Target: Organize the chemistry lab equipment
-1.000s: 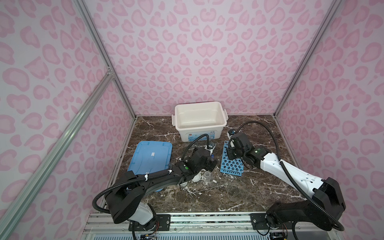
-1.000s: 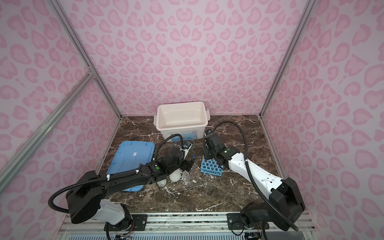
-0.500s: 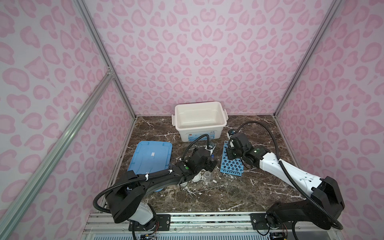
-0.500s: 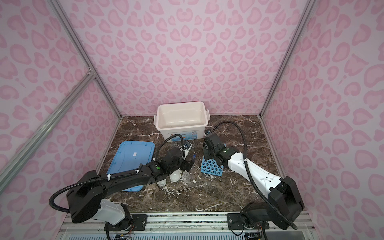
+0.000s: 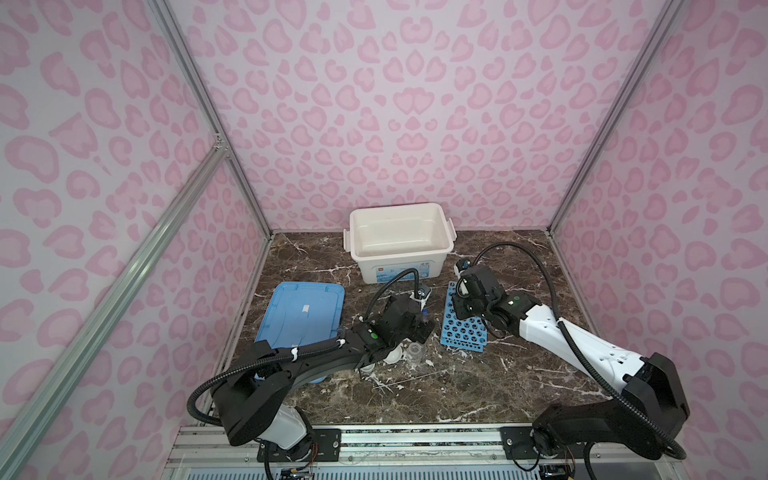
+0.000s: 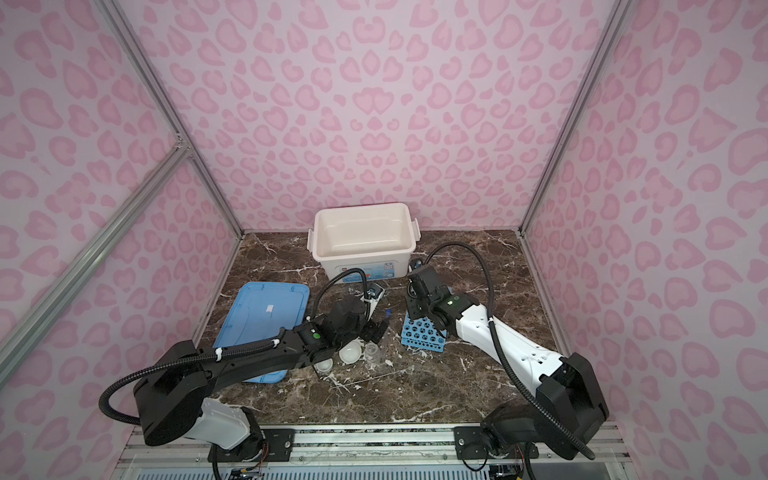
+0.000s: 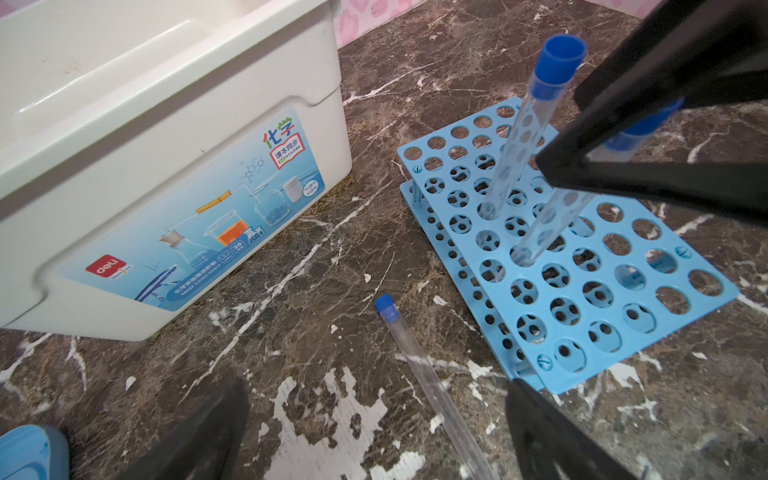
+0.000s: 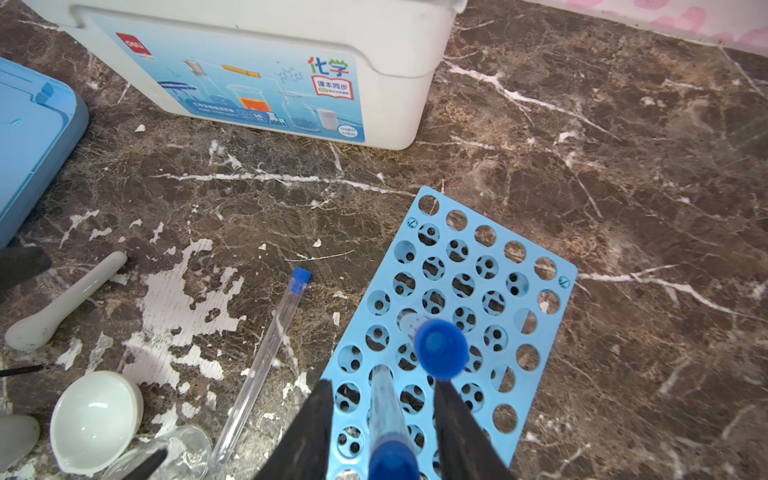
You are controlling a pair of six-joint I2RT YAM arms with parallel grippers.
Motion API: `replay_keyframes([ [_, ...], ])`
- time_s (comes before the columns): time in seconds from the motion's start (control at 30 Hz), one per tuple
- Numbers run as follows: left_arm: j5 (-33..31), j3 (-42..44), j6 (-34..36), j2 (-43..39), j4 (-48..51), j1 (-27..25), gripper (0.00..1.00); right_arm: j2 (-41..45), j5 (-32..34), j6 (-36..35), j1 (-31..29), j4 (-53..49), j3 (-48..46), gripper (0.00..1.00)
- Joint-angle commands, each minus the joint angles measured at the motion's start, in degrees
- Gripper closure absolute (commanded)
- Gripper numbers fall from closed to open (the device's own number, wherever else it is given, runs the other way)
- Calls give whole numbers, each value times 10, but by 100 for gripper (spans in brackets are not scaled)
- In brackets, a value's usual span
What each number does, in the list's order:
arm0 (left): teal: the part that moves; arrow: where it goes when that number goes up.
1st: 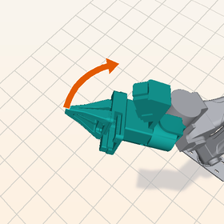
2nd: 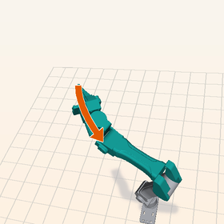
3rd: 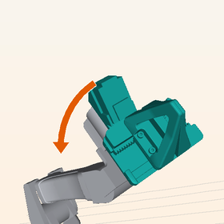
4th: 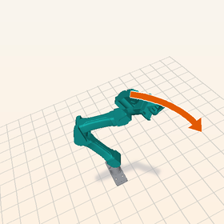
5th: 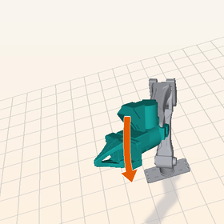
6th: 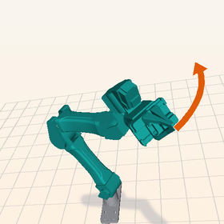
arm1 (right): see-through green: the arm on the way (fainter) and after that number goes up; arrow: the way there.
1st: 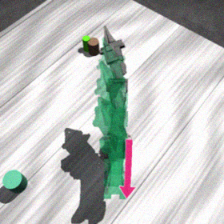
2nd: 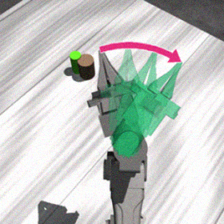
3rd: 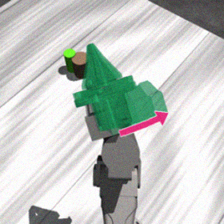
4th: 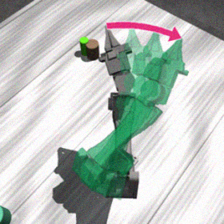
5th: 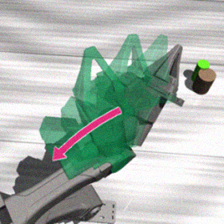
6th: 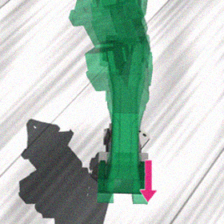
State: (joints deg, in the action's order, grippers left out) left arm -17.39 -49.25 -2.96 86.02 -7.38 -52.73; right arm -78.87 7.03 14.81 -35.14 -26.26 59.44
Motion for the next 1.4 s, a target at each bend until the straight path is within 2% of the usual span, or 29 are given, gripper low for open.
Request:
replay_keyframes([
  [0.0,-7,-1,-5,4,-7,0,2,1,0,2,0,0,4,56],
  [0.33,-12,-15,-10,22,10,0,2,14,2,5,1,-17,27,51],
  [0.93,-20,-47,-32,64,50,0,3,58,-2,14,22,-14,20,50],
  [1.1,-11,-78,-37,95,84,1,0,70,-12,20,36,-8,8,50],
  [1.37,5,-115,-49,135,122,6,10,91,-25,23,68,-9,-7,49],
])
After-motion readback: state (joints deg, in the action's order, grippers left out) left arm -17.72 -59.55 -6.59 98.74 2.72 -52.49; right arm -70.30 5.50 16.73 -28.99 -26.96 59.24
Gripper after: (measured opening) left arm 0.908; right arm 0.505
